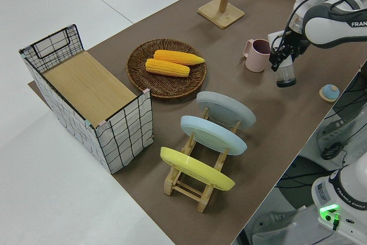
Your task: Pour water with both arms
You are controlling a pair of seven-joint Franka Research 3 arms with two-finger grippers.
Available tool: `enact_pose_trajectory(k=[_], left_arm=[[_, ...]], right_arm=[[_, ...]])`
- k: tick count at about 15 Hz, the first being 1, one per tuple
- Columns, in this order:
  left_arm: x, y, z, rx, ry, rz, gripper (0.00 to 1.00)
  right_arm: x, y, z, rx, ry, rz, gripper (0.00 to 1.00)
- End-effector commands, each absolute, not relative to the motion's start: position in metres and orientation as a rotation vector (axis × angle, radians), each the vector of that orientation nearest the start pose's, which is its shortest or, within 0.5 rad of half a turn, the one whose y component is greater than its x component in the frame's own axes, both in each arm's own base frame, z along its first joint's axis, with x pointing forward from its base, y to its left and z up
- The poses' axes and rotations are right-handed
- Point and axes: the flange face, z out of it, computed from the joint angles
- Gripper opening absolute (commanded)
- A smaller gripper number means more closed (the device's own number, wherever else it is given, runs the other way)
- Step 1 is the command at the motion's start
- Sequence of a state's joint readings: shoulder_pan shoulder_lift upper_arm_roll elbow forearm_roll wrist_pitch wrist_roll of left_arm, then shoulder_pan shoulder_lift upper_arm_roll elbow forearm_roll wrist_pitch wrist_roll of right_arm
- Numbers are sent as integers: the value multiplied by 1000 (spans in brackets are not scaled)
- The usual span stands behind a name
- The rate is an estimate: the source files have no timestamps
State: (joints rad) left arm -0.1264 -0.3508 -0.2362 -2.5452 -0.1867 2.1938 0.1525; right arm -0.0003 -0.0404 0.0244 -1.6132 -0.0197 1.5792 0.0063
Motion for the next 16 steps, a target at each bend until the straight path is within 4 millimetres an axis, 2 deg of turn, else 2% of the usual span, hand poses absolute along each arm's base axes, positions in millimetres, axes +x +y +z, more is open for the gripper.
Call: enact_pose_trajectory(k=[1, 5, 8, 9, 11, 15, 16], left_arm=[[410, -160, 393, -3184, 604, 49, 0], [413, -159, 394, -3185, 614, 125, 0], [422, -162, 402, -3183, 622, 197, 0], [424, -160, 402, -3177, 621, 246, 0], [429, -160, 404, -3150, 639, 309, 0], [434, -160, 398, -3135, 639, 363, 0], [437, -160, 402, -3128, 619, 365, 0]], right_arm=[[534, 2, 629, -3169, -102, -9, 992], [541, 1, 625, -3151, -77, -7, 992], [544, 11, 653, -3147, -108, -96, 992], [544, 14, 655, -3147, -113, -104, 992], [544, 20, 655, -3143, -132, -101, 992], [544, 20, 655, -3137, -132, -101, 992], [544, 20, 655, -3137, -132, -101, 992]])
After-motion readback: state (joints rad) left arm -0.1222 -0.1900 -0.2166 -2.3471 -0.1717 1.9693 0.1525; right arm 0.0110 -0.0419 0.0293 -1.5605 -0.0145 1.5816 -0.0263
